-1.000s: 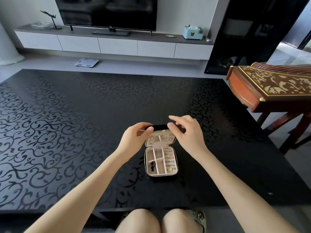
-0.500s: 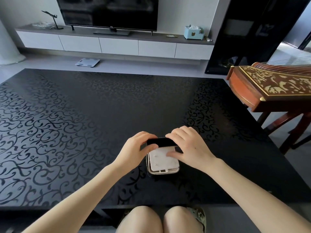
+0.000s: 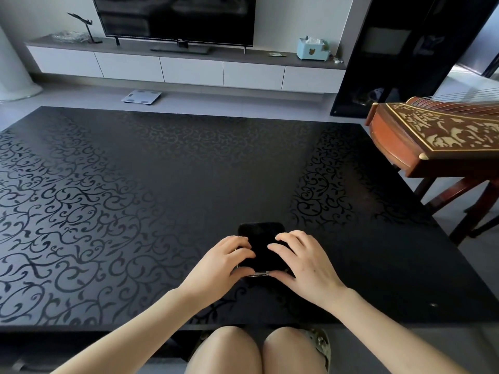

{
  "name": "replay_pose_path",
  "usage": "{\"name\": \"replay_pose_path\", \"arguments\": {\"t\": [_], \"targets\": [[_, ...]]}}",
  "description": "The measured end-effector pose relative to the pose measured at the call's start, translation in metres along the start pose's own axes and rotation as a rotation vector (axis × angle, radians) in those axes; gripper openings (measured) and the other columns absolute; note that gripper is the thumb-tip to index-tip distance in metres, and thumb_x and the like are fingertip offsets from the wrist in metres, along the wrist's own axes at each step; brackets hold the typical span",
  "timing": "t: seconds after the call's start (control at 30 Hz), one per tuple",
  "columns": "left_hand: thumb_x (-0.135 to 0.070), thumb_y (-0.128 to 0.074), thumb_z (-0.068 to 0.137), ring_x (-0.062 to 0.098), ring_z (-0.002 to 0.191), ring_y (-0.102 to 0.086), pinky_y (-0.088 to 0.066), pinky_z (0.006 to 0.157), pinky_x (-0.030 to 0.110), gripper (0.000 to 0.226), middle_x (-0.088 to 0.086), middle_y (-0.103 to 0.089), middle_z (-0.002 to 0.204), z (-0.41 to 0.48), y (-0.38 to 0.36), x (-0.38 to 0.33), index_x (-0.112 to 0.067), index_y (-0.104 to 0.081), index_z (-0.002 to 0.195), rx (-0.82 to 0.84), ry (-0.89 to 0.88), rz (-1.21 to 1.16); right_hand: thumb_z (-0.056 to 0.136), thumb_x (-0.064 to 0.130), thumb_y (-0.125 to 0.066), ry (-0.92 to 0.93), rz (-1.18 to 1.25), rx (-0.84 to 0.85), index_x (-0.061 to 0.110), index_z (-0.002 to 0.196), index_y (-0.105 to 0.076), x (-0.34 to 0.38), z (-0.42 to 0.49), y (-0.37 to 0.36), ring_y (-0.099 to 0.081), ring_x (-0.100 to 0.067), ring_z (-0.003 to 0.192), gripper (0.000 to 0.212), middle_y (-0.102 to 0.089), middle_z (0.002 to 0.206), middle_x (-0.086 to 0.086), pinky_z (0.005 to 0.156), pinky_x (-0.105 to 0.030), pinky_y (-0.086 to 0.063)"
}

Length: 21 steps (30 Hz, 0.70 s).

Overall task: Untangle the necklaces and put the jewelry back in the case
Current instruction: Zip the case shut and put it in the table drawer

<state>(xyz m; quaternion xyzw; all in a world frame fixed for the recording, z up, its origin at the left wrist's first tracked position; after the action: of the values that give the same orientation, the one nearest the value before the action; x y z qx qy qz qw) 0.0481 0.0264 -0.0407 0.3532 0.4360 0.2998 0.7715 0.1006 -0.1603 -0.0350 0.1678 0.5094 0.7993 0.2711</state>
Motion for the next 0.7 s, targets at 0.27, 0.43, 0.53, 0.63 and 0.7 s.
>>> {"name": "replay_pose_path", "arguments": {"t": [0.27,0.43,0.53,0.63,0.7], "targets": [[-0.039,-0.060,0.081,0.012,0.110,-0.054,-0.047,0.088,0.021,0.028,-0.003,-0.064,0.104,-0.001,-0.001,0.000,-0.016,-0.067,0.094,-0.066,-0.017,0.069,0.076,0.032,-0.055,0.031,-0.224,-0.060,0.014,0.085,-0.061,0.023,0.006,0.004,-0.053,-0.021,0.071,0.020,-0.060,0.083,-0.002,0.064,-0.034,-0.045],[-0.030,-0.067,0.076,0.015,0.112,-0.057,-0.051,0.086,0.024,0.019,-0.002,-0.065,0.102,-0.004,-0.003,0.004,-0.016,-0.069,0.090,-0.052,-0.044,0.065,0.082,0.028,-0.056,0.060,-0.232,-0.109,0.014,0.074,-0.056,0.026,0.001,0.005,-0.051,-0.020,0.064,0.016,-0.055,0.074,-0.001,0.056,-0.031,-0.045],[-0.025,-0.066,0.079,0.013,0.117,-0.051,-0.046,0.093,0.022,0.019,0.000,-0.064,0.107,-0.009,-0.006,0.009,-0.016,-0.069,0.095,-0.033,-0.090,0.041,0.083,0.023,-0.064,0.064,-0.089,-0.084,0.011,0.082,-0.062,0.021,-0.004,-0.002,-0.054,-0.019,0.073,0.012,-0.058,0.081,-0.003,0.055,-0.027,-0.049],[-0.030,-0.060,0.084,0.012,0.119,-0.048,-0.043,0.096,0.019,0.023,0.000,-0.064,0.108,-0.010,-0.006,0.012,-0.016,-0.070,0.097,-0.019,-0.123,0.034,0.080,0.021,-0.067,-0.010,0.171,-0.048,0.007,0.094,-0.064,0.010,-0.011,-0.005,-0.052,-0.018,0.090,0.020,-0.058,0.094,-0.004,0.065,-0.026,-0.051],[-0.034,-0.055,0.085,0.012,0.119,-0.048,-0.043,0.095,0.020,0.026,0.000,-0.064,0.107,-0.009,-0.006,0.014,-0.016,-0.071,0.096,-0.025,-0.125,0.026,0.083,0.027,-0.061,-0.085,0.310,-0.031,0.009,0.101,-0.065,0.004,-0.014,-0.003,-0.050,-0.015,0.098,0.026,-0.057,0.102,-0.003,0.075,-0.025,-0.051]]}}
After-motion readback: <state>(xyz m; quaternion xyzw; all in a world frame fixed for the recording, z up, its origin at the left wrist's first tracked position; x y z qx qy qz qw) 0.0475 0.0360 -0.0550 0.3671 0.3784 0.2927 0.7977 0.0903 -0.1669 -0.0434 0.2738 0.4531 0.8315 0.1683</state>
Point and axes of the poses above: each hand's wrist, its own z-axis towards the middle knuckle, its own y-axis out of the back of the hand, x = y × z, the point moved 3 cm from there along z, towards the middle knuckle
